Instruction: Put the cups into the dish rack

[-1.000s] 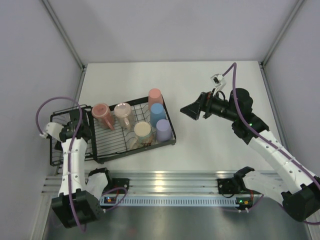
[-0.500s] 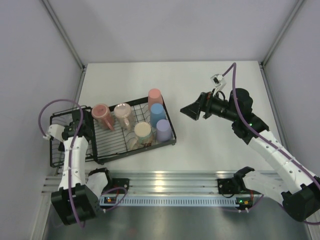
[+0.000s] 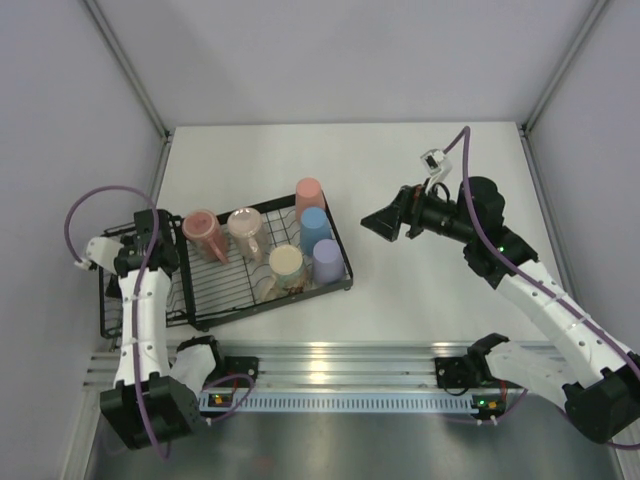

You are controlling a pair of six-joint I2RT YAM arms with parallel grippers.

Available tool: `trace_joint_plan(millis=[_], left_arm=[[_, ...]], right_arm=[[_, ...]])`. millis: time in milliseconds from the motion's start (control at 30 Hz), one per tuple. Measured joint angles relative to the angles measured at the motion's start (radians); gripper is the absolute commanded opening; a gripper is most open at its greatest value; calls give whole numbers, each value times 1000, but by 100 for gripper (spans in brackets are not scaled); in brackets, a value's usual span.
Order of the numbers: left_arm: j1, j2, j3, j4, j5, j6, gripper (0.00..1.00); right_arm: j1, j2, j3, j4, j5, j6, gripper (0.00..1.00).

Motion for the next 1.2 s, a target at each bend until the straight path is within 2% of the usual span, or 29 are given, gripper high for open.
trace_joint_plan(millis=[500, 567, 633, 667, 767, 800, 900, 1067, 1200], left_arm=[[1, 13, 163, -11, 38, 68, 84], [4, 13, 184, 41, 108, 141, 78], [6, 10, 192, 132, 259, 237, 74], [6, 10, 192, 177, 349, 282, 75], [-7, 10, 192, 325, 614, 368, 98], [-17, 12, 192, 370, 679, 381, 98], [-93, 40, 198, 486, 835, 401, 98], [-401, 169, 243, 629, 966, 457, 98], [-591, 218, 245, 717, 1079, 508, 98]], right_arm=[[0, 47, 3, -2, 1, 2, 99], [0, 51, 3, -2, 0, 2, 100], [0, 60, 7, -5, 2, 1, 99], [0, 67, 11, -7, 4, 0, 99], [0, 90, 35, -35, 32, -11, 99], [0, 98, 44, -50, 45, -17, 99], [0, 117, 76, -95, 97, -42, 99], [-2, 124, 135, -148, 204, -71, 99], [-2, 115, 154, -157, 269, -87, 99]])
